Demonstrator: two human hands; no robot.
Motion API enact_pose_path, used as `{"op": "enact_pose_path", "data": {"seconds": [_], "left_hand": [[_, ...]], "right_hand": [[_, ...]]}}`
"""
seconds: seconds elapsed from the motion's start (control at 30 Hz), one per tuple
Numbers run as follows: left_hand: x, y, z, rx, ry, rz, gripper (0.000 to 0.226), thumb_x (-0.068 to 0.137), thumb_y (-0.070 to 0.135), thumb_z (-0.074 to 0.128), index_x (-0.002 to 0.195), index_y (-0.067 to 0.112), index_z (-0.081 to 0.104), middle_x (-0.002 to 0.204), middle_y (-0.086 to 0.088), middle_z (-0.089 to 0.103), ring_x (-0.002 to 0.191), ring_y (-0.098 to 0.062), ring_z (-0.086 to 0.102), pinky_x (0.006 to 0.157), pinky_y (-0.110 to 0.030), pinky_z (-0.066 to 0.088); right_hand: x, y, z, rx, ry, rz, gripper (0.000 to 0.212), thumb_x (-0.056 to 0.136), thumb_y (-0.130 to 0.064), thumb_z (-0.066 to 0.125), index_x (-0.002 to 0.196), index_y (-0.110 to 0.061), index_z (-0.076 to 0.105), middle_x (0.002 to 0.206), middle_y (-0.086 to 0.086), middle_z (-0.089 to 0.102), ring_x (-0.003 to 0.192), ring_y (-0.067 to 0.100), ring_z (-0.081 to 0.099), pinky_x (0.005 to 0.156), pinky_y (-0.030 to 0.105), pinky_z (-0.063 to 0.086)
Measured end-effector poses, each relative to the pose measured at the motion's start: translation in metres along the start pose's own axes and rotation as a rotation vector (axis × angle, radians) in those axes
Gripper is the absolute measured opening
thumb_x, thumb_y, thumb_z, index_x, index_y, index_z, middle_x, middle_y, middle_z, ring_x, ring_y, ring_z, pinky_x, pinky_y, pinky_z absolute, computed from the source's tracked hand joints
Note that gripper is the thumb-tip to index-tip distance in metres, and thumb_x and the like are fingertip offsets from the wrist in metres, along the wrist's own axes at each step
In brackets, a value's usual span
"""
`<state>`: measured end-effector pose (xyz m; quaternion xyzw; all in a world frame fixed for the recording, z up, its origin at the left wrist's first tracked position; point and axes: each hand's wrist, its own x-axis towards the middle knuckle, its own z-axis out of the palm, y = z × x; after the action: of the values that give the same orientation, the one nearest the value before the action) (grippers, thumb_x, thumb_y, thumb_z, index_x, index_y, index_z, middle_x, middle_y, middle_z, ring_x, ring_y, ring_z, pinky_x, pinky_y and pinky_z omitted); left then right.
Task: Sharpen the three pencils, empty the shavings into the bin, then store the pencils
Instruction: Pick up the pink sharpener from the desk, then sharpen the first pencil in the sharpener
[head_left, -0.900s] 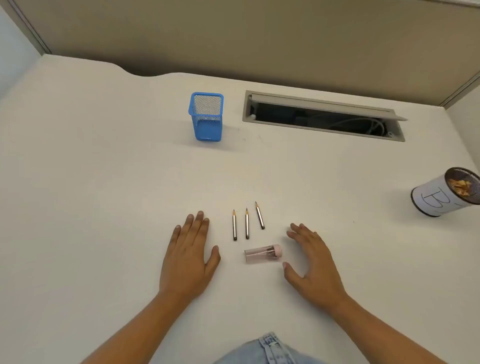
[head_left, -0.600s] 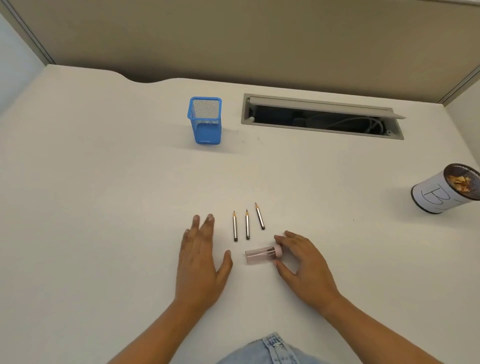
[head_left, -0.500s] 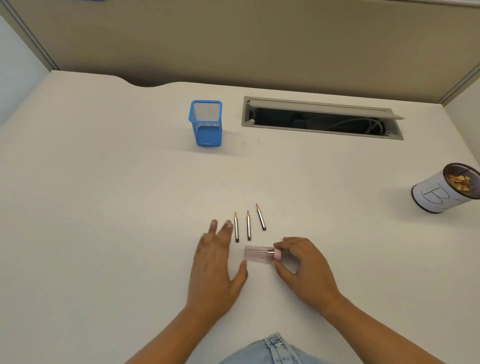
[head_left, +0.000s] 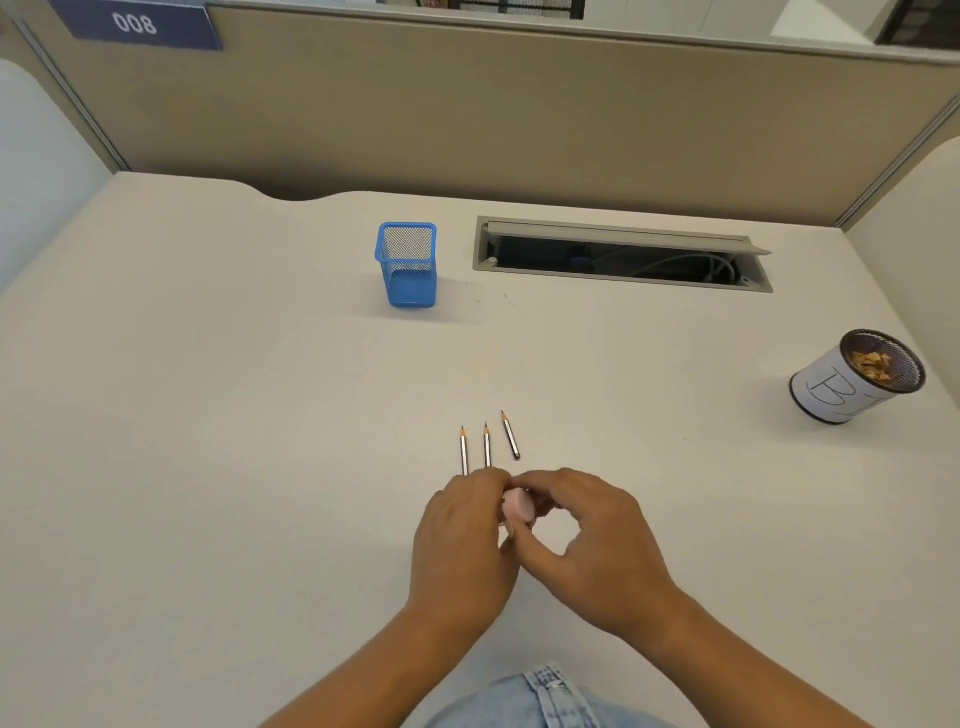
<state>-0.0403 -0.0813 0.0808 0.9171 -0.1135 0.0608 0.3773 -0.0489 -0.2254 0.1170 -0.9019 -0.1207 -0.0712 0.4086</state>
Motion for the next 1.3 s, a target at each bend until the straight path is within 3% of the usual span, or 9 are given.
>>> {"op": "enact_pose_path", "data": {"seconds": [0.13, 0.27, 0.43, 0.6, 0.73, 0.87, 0.97, 1.17, 1.3], "left_hand": [[-0.005, 0.001, -0.007, 0.042, -0.073, -0.075, 0.020, 0.076, 0.014, 0.060, 0.084, 0.029, 0.050, 0.079, 0.016, 0.062, 0.075, -0.011, 0.055, 0.061, -0.029, 0.049], [-0.011, -0.002, -0.007, 0.061, -0.097, -0.087, 0.010, 0.080, 0.031, 0.055, 0.081, 0.030, 0.045, 0.075, 0.014, 0.060, 0.072, -0.011, 0.055, 0.058, -0.030, 0.049], [-0.018, -0.009, -0.007, 0.008, -0.097, -0.095, 0.023, 0.084, 0.038, 0.064, 0.085, 0.037, 0.041, 0.076, 0.020, 0.055, 0.074, -0.005, 0.054, 0.058, -0.019, 0.045], [-0.018, -0.005, -0.012, -0.135, -0.130, -0.110, 0.020, 0.081, 0.047, 0.050, 0.091, 0.049, 0.033, 0.079, 0.023, 0.056, 0.076, -0.003, 0.056, 0.060, -0.016, 0.044], [-0.015, -0.005, -0.016, -0.251, -0.153, -0.158, 0.019, 0.084, 0.043, 0.046, 0.097, 0.049, 0.033, 0.086, 0.028, 0.056, 0.084, 0.003, 0.054, 0.059, -0.011, 0.037], [-0.012, -0.011, -0.019, -0.324, -0.162, -0.205, 0.019, 0.092, 0.037, 0.052, 0.101, 0.046, 0.037, 0.097, 0.026, 0.055, 0.096, 0.003, 0.056, 0.074, -0.013, 0.045], [-0.011, -0.015, -0.023, -0.347, -0.115, -0.216, 0.022, 0.091, 0.031, 0.062, 0.102, 0.042, 0.046, 0.100, 0.025, 0.059, 0.101, 0.000, 0.055, 0.074, -0.010, 0.045], [-0.008, -0.021, -0.034, -0.428, 0.000, -0.252, 0.024, 0.083, 0.024, 0.071, 0.099, 0.038, 0.060, 0.101, 0.020, 0.066, 0.096, -0.005, 0.061, 0.077, -0.006, 0.041], [-0.005, -0.023, -0.040, -0.454, 0.034, -0.281, 0.022, 0.082, 0.025, 0.070, 0.100, 0.035, 0.063, 0.099, 0.019, 0.067, 0.095, -0.008, 0.062, 0.075, -0.006, 0.041]], "right_hand": [[-0.003, -0.013, 0.000, -0.152, -0.040, 0.016, 0.017, 0.087, -0.038, 0.062, 0.102, -0.036, 0.070, 0.089, -0.025, 0.071, 0.081, -0.001, 0.062, 0.070, 0.016, 0.053], [-0.005, -0.019, 0.002, -0.184, -0.069, 0.086, 0.023, 0.091, -0.044, 0.052, 0.094, -0.034, 0.073, 0.082, -0.021, 0.073, 0.074, 0.004, 0.064, 0.063, 0.021, 0.054], [-0.001, -0.020, -0.003, 0.035, -0.174, 0.257, 0.034, 0.089, -0.050, 0.046, 0.101, -0.037, 0.075, 0.087, -0.027, 0.074, 0.085, -0.003, 0.068, 0.070, 0.015, 0.055], [0.006, -0.004, -0.004, 0.262, -0.115, 0.435, 0.025, 0.098, -0.024, 0.054, 0.087, -0.031, 0.075, 0.082, -0.014, 0.076, 0.073, 0.009, 0.071, 0.064, 0.016, 0.054], [0.022, 0.014, -0.001, 0.411, -0.071, 0.690, 0.037, 0.102, -0.036, 0.048, 0.082, -0.021, 0.075, 0.076, -0.001, 0.078, 0.066, 0.013, 0.071, 0.062, 0.025, 0.055], [0.043, 0.045, 0.007, 0.209, -0.069, 0.681, 0.017, 0.093, -0.029, 0.063, 0.083, -0.022, 0.073, 0.073, -0.003, 0.076, 0.067, 0.012, 0.072, 0.069, 0.033, 0.059], [0.065, 0.065, 0.018, -0.031, -0.115, 0.595, 0.004, 0.085, -0.025, 0.069, 0.087, -0.023, 0.071, 0.074, -0.011, 0.070, 0.072, 0.011, 0.068, 0.064, 0.023, 0.052], [0.097, 0.082, 0.045, -0.240, -0.210, 0.529, 0.017, 0.077, -0.031, 0.074, 0.084, -0.022, 0.062, 0.076, -0.008, 0.066, 0.072, 0.018, 0.065, 0.066, 0.031, 0.054], [0.106, 0.086, 0.050, -0.305, -0.235, 0.521, 0.013, 0.075, -0.021, 0.066, 0.085, -0.023, 0.059, 0.079, -0.005, 0.068, 0.075, 0.023, 0.064, 0.066, 0.033, 0.054]]}}
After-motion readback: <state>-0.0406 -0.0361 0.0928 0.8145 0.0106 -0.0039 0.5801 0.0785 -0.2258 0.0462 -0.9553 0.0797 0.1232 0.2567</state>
